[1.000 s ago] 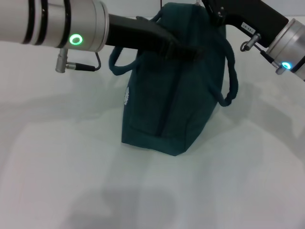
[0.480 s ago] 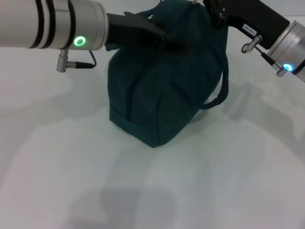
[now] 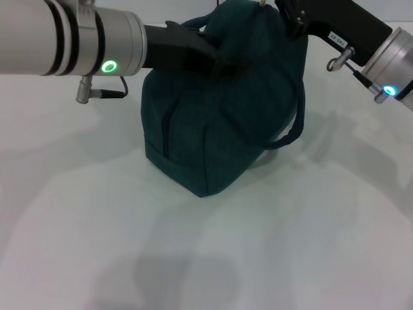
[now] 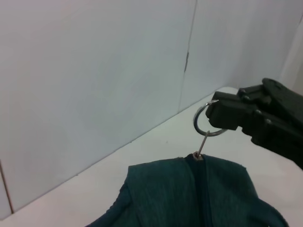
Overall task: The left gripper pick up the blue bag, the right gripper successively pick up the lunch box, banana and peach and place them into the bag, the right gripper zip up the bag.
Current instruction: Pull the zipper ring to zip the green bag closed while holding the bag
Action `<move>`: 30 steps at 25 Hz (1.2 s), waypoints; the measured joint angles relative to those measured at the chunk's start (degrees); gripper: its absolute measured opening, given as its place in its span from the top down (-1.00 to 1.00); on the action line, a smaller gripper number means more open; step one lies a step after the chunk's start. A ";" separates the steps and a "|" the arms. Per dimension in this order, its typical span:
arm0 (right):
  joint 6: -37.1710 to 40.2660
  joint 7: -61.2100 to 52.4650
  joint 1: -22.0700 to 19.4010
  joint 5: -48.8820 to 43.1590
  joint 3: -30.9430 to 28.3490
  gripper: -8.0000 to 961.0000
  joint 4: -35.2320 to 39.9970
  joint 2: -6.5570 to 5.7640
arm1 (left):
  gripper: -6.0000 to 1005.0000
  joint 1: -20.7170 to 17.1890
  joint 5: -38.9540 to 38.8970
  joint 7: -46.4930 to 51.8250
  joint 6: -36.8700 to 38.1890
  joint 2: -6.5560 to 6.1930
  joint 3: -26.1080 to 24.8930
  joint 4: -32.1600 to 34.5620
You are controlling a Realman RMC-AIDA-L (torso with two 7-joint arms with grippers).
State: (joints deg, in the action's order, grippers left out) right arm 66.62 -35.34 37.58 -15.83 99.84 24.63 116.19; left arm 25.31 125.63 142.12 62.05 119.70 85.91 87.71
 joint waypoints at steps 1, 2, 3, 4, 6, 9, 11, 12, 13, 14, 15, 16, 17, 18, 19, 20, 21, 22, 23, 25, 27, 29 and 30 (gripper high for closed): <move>0.00 -0.08 0.00 0.00 0.00 0.70 0.00 0.00 | -0.52 -0.16 -0.01 -0.19 -0.44 0.00 0.03 0.00; 0.00 -0.15 0.00 0.00 0.00 0.70 -0.01 0.00 | -0.50 -0.31 -0.13 -0.46 -0.79 0.00 0.05 0.00; 0.01 -0.24 -0.05 0.00 -0.01 0.70 -0.03 0.00 | -0.44 -0.47 -0.28 -0.76 -1.20 0.00 0.04 -0.02; 0.01 -0.26 -0.11 0.01 -0.03 0.70 -0.06 0.00 | -0.37 -0.65 -0.35 -1.04 -1.53 0.00 0.04 -0.02; 0.01 -0.27 -0.17 0.01 -0.04 0.69 -0.08 0.00 | -0.23 -0.92 -0.37 -1.33 -2.03 0.00 0.05 -0.02; 0.06 -0.27 -0.17 0.01 -0.02 0.69 -0.10 0.00 | 0.00 -1.01 -0.40 -1.44 -2.14 0.00 0.01 -0.20; 0.09 -0.29 -0.20 0.01 -0.04 0.69 -0.11 0.00 | 0.19 -1.00 -0.41 -1.49 -2.15 0.00 0.01 -0.20; 0.09 -0.30 -0.21 0.01 -0.05 0.69 -0.12 0.00 | 0.28 -0.98 -0.42 -1.62 -2.15 0.00 0.06 -0.19; 0.09 -0.32 -0.22 0.01 -0.06 0.69 -0.11 0.00 | 0.37 -0.96 -0.43 -1.77 -2.15 0.00 0.06 -0.17; 0.09 -0.32 -0.23 0.01 -0.06 0.69 -0.12 0.00 | 0.45 -0.95 -0.43 -1.94 -2.16 0.00 0.07 -0.17; 0.09 -0.33 -0.23 0.01 -0.04 0.69 -0.12 0.00 | 0.53 -0.95 -0.44 -2.07 -2.17 0.00 0.07 -0.17; 0.09 -0.33 -0.23 0.01 -0.03 0.68 -0.12 0.00 | 0.61 -0.96 -0.45 -2.13 -2.17 0.00 0.07 -0.18; 0.09 -0.34 -0.27 0.01 0.00 0.68 -0.12 0.00 | 0.69 -0.99 -0.46 -2.16 -2.18 0.00 0.07 -0.20; 0.10 -0.34 -0.32 0.01 0.00 0.68 -0.11 0.00 | 0.77 -1.01 -0.47 -2.17 -2.18 0.00 0.07 -0.21; 0.10 -0.34 -0.50 0.01 -0.02 0.68 -0.12 0.00 | 0.79 -1.07 -0.49 -2.17 -2.19 0.00 0.06 -0.22; 0.09 -0.34 -0.66 0.04 -0.07 0.68 -0.12 0.00 | 0.80 -1.16 -0.55 -2.18 -2.20 0.00 0.06 -0.19; 0.10 -0.34 -0.79 0.16 -0.11 0.68 -0.12 0.00 | 0.81 -1.30 -0.73 -2.18 -2.20 0.00 0.05 -0.09; 0.09 -0.34 -1.02 0.37 -0.17 0.68 -0.13 0.00 | 0.83 -1.44 -1.08 -2.31 -2.20 0.00 0.01 0.05; 0.04 -0.34 -1.43 0.90 -0.22 0.68 -0.14 0.00 | 0.84 -1.58 -1.67 -2.57 -2.18 -0.01 -0.05 0.16; -0.29 -0.34 -2.55 2.37 -0.25 0.67 -0.35 0.01 | 0.86 -1.83 -3.44 -3.61 -1.98 -0.06 -0.32 0.22; -0.60 -0.34 -3.44 4.28 -0.26 0.67 -1.38 -0.04 | 0.89 -2.23 -4.98 -4.66 -1.76 -0.13 -0.56 0.25; -0.68 -0.35 -3.78 5.86 -0.27 0.67 -3.14 -0.15 | 0.90 -2.87 -5.87 -5.29 -1.63 -0.21 -0.87 0.56; -0.68 -0.35 -3.82 6.42 -0.27 0.67 -3.88 -0.19 | 0.90 -3.04 -6.20 -5.56 -1.57 -0.20 -0.95 0.72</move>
State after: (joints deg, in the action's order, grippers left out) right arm 65.95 -35.69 33.76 -9.40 99.57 20.76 116.00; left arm 22.27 119.43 136.55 60.48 119.50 84.96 88.43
